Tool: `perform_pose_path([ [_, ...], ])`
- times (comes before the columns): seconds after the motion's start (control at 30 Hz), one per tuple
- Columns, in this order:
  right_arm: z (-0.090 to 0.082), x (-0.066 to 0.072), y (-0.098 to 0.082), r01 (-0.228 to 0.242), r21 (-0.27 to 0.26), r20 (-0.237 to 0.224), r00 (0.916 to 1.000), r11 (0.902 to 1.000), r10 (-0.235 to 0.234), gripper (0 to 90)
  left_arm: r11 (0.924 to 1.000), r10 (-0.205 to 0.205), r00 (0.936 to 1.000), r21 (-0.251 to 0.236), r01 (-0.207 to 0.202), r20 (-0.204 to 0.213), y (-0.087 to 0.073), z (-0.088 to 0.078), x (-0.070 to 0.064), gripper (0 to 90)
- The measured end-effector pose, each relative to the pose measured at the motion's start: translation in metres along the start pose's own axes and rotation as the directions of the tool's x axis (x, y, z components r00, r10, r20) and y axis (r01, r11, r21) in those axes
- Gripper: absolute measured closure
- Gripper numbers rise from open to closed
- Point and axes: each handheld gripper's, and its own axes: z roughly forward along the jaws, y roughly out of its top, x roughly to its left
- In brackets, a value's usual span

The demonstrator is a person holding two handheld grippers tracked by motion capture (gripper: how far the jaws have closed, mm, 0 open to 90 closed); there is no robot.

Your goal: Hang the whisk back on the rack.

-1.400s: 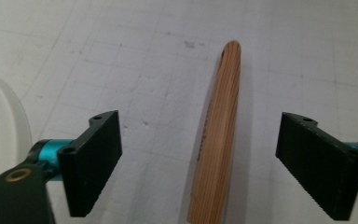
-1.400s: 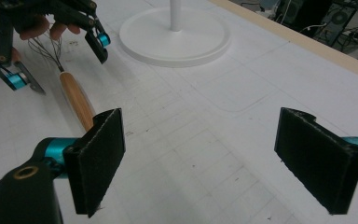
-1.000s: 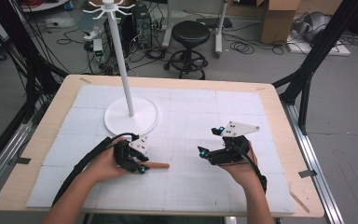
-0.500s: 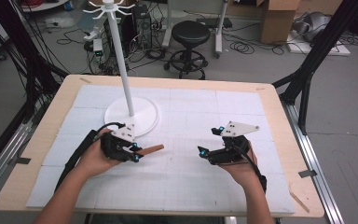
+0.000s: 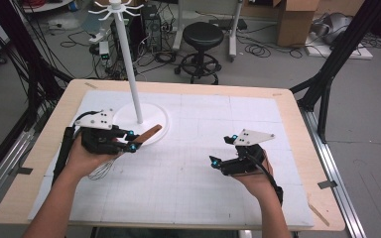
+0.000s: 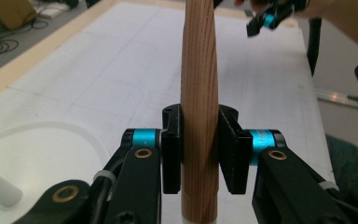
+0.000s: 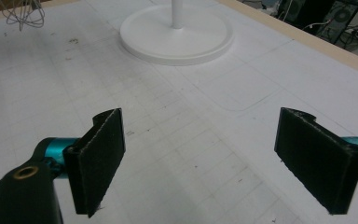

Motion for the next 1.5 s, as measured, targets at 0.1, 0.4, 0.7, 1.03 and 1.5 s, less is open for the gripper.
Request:
perform_pose_path([
  [0.1, 0.000, 0.000, 0.000, 0.004, -0.002, 0.002, 1.0000, 1.0000, -0.004, 15.1, 0.9978, -0.027, 0.9996, -0.061, 0.027, -0.001, 0.004, -0.009, 0.004, 72.9],
  [0.4, 0.000, 0.001, 0.003, 0.006, 0.000, -0.001, 1.0000, 1.0000, -0.006, 15.1, 0.9897, -0.044, 0.9987, -0.138, 0.040, -0.026, 0.018, -0.029, 0.015, 72.9],
  [0.7, 0.002, 0.001, 0.004, 0.011, 0.000, -0.005, 0.9999, 0.9999, -0.011, 15.1, 0.9827, -0.048, 0.9983, -0.181, 0.041, -0.034, 0.042, -0.038, 0.027, 72.9],
  [1.03, 0.000, 0.000, 0.005, 0.009, 0.002, -0.004, 0.9999, 1.0000, -0.009, 15.1, 0.9662, -0.046, 0.9972, -0.256, 0.029, -0.060, 0.078, -0.050, 0.037, 72.9],
  [1.5, 0.000, 0.000, 0.005, 0.016, 0.006, -0.005, 0.9999, 0.9999, -0.016, 15.1, 0.9464, -0.069, 0.9913, -0.322, 0.029, -0.112, 0.108, -0.073, 0.053, 73.0],
])
